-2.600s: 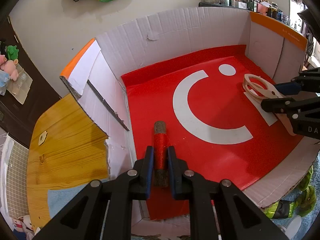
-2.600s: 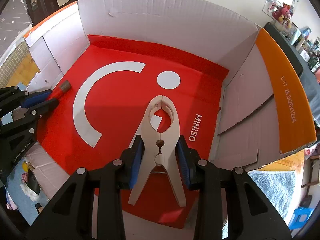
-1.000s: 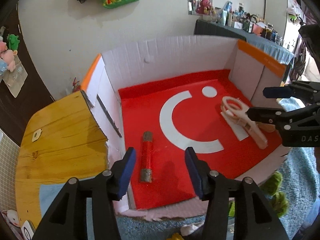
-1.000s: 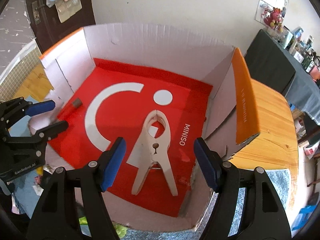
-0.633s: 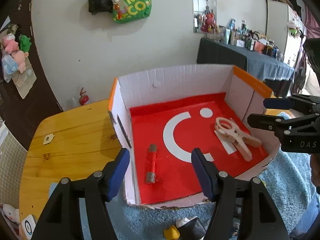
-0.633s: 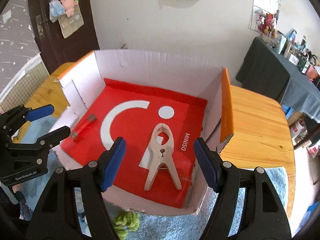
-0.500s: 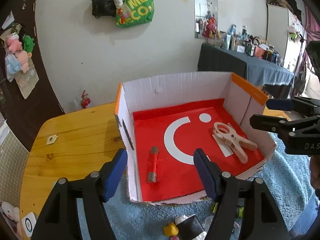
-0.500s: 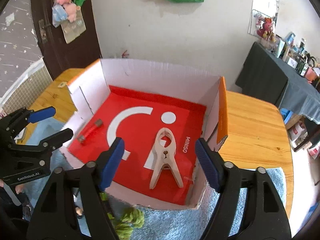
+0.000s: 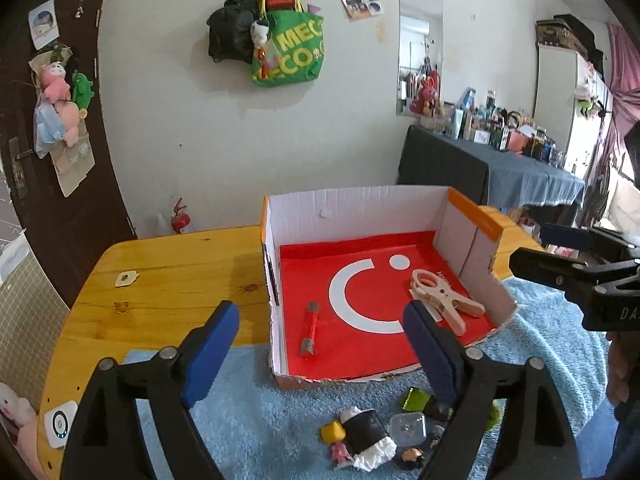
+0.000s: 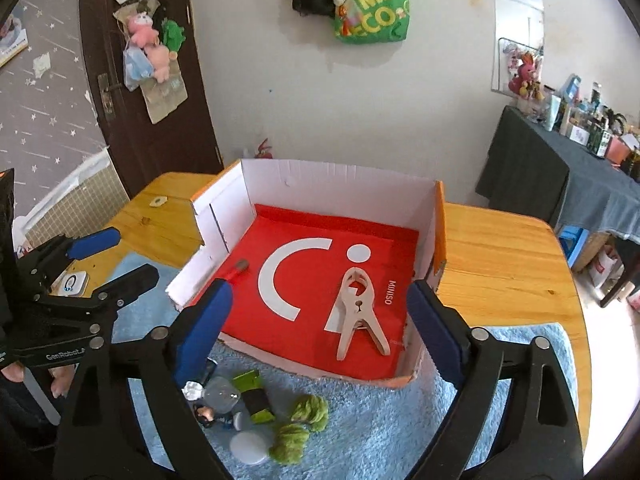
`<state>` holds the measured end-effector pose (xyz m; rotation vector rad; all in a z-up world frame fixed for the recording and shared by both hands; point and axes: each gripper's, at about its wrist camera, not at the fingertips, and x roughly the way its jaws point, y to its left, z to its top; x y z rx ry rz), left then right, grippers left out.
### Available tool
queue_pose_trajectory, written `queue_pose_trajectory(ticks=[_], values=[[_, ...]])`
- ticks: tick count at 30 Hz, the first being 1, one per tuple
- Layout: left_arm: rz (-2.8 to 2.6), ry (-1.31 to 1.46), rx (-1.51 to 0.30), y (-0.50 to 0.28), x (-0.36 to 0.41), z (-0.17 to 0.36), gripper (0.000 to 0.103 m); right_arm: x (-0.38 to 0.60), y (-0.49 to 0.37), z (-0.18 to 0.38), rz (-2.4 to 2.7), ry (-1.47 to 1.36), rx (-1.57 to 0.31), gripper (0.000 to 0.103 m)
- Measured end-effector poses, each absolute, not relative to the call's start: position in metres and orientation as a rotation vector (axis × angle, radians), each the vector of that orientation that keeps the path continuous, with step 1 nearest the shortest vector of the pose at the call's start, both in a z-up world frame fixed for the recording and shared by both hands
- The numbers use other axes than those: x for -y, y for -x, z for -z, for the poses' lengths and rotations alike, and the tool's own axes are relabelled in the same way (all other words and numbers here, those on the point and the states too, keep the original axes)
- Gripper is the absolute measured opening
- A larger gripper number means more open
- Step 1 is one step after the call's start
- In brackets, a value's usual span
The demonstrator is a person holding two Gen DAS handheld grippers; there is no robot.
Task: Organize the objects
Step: 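Withdraw both tools from the box back toward the remaining items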
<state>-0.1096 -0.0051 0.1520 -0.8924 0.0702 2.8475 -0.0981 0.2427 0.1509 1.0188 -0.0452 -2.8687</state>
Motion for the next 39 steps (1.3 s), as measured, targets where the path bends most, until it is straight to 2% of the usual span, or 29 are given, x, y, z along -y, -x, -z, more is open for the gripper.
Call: queue_pose_trajectory(ticks=[15,17,29,32,39], values=[[-2.868,0.895,-0.006,0.061,0.011,-0.135,0.094,-0.244,0.047,-0.130,2.930,-0.929,0.147,0.094],[-2.874,0.899,0.006,0.053,0.011,-0.128,0.098,-0.244,0.040,-0.122,2.941,-0.926,0.147,0.095],[-2.896,0.949,0.011,0.019,0.007,-0.086,0.098,-0.230,0.003,-0.076,2.990,-0.917,0.070,0.095],[-2.886,0.971,0.029,0.015,0.007,-0.076,0.098,-0.230,-0.002,-0.063,2.988,-0.938,0.091,0.099],[-2.894,1.013,0.050,0.008,0.005,-0.051,0.098,-0.228,-0.011,-0.036,2.994,-1.002,0.099,0.099]])
